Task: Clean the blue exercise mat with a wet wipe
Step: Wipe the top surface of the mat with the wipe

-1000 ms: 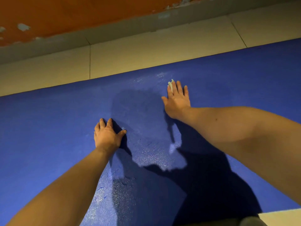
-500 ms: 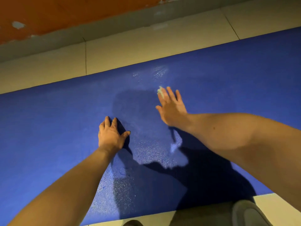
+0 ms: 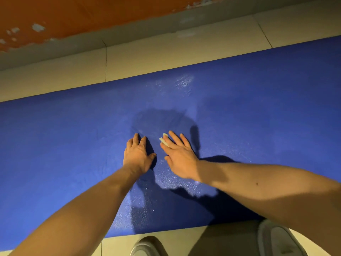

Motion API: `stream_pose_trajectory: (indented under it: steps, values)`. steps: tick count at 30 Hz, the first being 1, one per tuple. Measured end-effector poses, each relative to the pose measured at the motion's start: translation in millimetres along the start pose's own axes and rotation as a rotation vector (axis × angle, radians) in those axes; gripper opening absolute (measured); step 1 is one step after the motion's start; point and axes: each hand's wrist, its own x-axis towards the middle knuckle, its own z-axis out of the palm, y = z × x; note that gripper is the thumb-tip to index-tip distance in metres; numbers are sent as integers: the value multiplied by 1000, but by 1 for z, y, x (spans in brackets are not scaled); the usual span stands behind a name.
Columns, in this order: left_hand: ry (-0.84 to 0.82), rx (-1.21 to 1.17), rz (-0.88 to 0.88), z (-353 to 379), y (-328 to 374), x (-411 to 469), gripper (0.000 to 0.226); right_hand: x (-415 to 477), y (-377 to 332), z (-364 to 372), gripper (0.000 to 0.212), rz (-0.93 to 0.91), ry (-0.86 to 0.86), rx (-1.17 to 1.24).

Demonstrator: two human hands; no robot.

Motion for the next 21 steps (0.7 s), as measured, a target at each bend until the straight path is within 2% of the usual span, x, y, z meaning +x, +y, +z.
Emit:
stream_pose_trajectory:
  steps: [2,5,11,15,17,19,21]
  values:
    - [-15,-32,22,-2,6,-10,78,3,1,-15,49,66,41,324]
    - [-55,-164,47,-11,17,-30,70,-4,1,-42,38,287,65,793]
    - [-134,-351,171,-51,37,-101,53,-49,-8,-105,27,394,-86,888]
    - [-187,-373,127,-72,46,-144,65,-90,-31,-137,15,388,-163,943]
    - [-179,-482,100,-76,54,-160,68,-106,-42,-137,9,397,-143,944]
    - [-163,-628,97,-74,64,-174,67,-117,-54,-132,19,409,-112,968]
    - [-137,-758,102,-65,73,-182,57,-121,-58,-119,14,455,-115,1091]
